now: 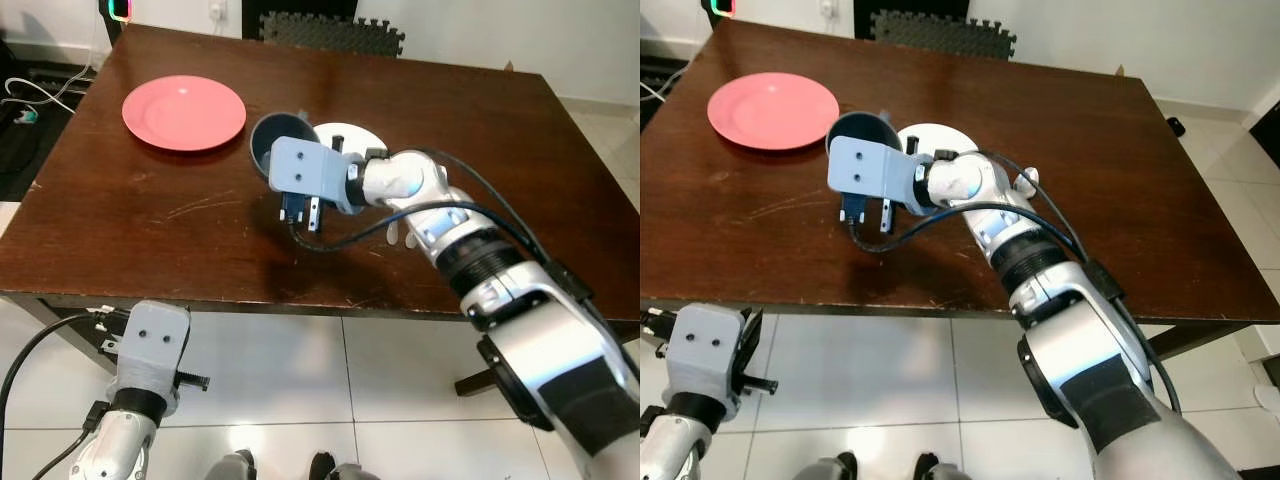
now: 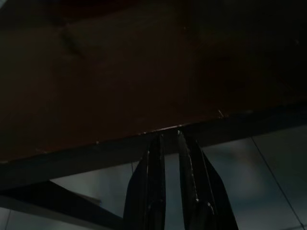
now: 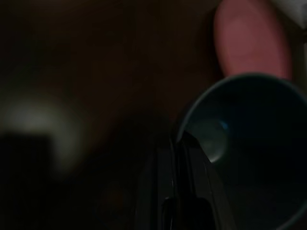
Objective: Setting the table
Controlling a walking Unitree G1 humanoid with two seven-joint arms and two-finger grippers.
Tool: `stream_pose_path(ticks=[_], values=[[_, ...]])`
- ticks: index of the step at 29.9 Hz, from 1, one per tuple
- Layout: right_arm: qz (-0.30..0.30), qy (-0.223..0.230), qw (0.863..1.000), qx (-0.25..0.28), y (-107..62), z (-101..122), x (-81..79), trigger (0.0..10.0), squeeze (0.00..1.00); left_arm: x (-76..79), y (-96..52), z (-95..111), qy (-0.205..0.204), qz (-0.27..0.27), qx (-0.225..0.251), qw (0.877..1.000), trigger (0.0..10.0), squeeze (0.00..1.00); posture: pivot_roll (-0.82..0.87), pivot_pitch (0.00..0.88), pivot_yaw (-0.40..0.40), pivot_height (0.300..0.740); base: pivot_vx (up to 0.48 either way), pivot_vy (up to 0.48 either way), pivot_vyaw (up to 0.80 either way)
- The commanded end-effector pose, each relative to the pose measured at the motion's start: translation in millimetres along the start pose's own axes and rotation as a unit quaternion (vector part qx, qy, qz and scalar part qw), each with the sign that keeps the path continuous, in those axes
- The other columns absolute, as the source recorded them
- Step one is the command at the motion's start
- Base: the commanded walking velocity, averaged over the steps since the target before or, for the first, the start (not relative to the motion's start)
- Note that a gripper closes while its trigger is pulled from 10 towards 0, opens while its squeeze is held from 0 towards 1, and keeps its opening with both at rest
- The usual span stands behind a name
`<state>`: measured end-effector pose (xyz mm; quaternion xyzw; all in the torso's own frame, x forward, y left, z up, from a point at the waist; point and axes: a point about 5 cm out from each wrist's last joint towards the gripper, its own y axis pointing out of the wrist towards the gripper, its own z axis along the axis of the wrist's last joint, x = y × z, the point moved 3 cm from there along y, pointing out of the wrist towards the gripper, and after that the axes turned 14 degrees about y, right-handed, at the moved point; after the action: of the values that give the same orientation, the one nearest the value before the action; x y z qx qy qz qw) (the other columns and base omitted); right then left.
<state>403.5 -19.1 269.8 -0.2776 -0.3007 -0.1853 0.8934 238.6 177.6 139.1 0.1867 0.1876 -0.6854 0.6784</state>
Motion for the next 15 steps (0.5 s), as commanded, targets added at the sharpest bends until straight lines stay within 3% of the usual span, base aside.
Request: stream_pose_path(ticks=[1, 4, 11, 15], values=[[0.022, -0.002, 0.999, -0.036, -9.1, -16.9, 0.8, 10.0, 0.00, 2.6, -6.1, -3.5, 0.002, -0.002, -0.015, 1.000, 10.0, 0.00, 0.21, 0.230, -0.084, 0.740, 0.000, 0.000, 0.00], [0.050, -0.027, 0.994, -0.096, -26.7, -42.2, 3.1, 10.0, 0.00, 0.4, -11.3, -4.0, 0.002, 0.003, -0.020, 1.000, 10.0, 0.00, 0.22, 0.238, -0.091, 0.740, 0.000, 0.000, 0.00], [0.093, -0.042, 0.983, -0.153, -54.7, -69.7, 2.9, 10.0, 0.00, 4.2, -14.0, -4.5, -0.002, 0.000, -0.025, 1.000, 10.0, 0.00, 0.21, 0.235, -0.087, 0.740, 0.000, 0.000, 0.00], [0.110, -0.011, 0.981, -0.157, -66.7, -77.3, 2.4, 10.0, 0.00, 7.1, -10.8, -2.4, -0.004, -0.008, -0.020, 1.000, 10.0, 0.00, 0.20, 0.231, -0.077, 0.740, 0.000, 0.000, 0.00]])
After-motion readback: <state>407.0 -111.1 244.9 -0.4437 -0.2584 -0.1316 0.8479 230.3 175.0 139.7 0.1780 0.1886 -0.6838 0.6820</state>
